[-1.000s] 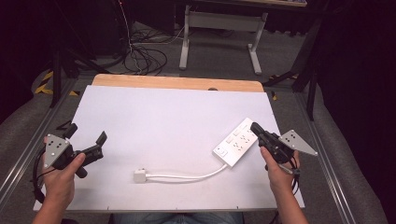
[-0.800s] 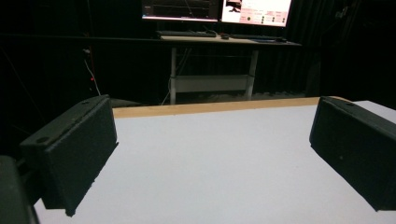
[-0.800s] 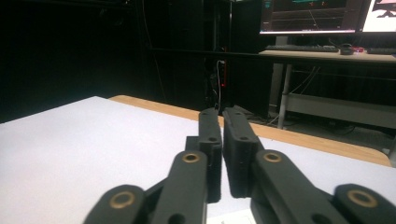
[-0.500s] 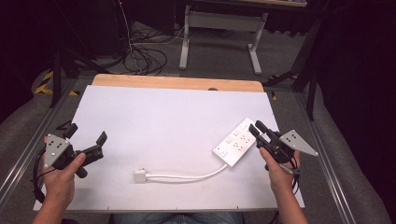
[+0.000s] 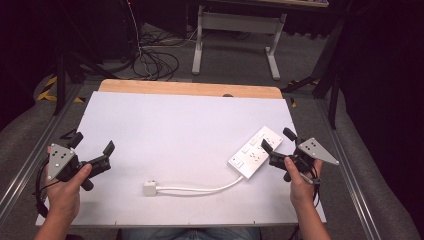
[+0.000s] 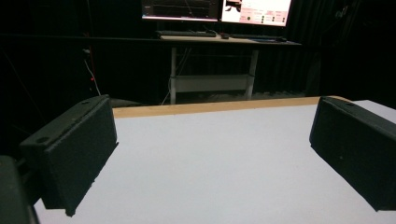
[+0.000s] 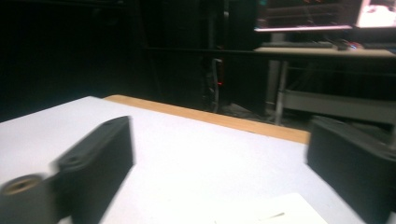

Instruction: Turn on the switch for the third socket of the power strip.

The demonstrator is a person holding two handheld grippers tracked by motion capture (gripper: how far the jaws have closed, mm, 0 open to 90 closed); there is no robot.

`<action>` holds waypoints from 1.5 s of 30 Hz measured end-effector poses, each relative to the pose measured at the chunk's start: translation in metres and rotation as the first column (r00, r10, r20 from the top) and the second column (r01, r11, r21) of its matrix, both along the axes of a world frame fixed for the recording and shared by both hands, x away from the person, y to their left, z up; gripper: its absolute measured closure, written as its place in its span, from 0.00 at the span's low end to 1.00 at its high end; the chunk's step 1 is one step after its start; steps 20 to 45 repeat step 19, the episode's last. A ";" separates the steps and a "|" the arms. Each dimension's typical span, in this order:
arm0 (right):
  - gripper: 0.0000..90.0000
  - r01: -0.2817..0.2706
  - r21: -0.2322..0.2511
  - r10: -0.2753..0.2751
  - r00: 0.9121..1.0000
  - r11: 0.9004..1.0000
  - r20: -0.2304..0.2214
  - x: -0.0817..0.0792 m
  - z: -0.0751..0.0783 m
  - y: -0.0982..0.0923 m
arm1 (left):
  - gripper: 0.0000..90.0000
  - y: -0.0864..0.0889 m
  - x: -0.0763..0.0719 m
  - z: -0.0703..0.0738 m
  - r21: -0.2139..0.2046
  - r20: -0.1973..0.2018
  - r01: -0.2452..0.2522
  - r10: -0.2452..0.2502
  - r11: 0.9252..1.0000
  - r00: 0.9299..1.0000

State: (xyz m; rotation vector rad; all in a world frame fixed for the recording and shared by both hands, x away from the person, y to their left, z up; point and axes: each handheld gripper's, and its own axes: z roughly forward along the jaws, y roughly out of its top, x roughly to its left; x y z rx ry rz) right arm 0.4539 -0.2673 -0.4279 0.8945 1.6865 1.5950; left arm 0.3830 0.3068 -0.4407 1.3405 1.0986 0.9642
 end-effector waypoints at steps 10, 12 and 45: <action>0.04 0.001 0.006 -0.001 1.000 1.000 0.015 -0.001 0.000 -0.002 | 0.01 0.000 0.000 0.000 0.001 0.001 0.000 0.000 1.000 1.000; 0.04 0.001 0.003 -0.001 1.000 1.000 0.016 -0.001 0.000 -0.002 | 0.01 0.000 0.000 0.000 0.000 0.000 0.000 0.000 1.000 1.000; 0.04 -0.004 -0.003 0.004 1.000 1.000 0.020 0.000 -0.001 -0.002 | 0.01 0.000 0.001 0.000 0.002 -0.003 -0.001 0.001 1.000 1.000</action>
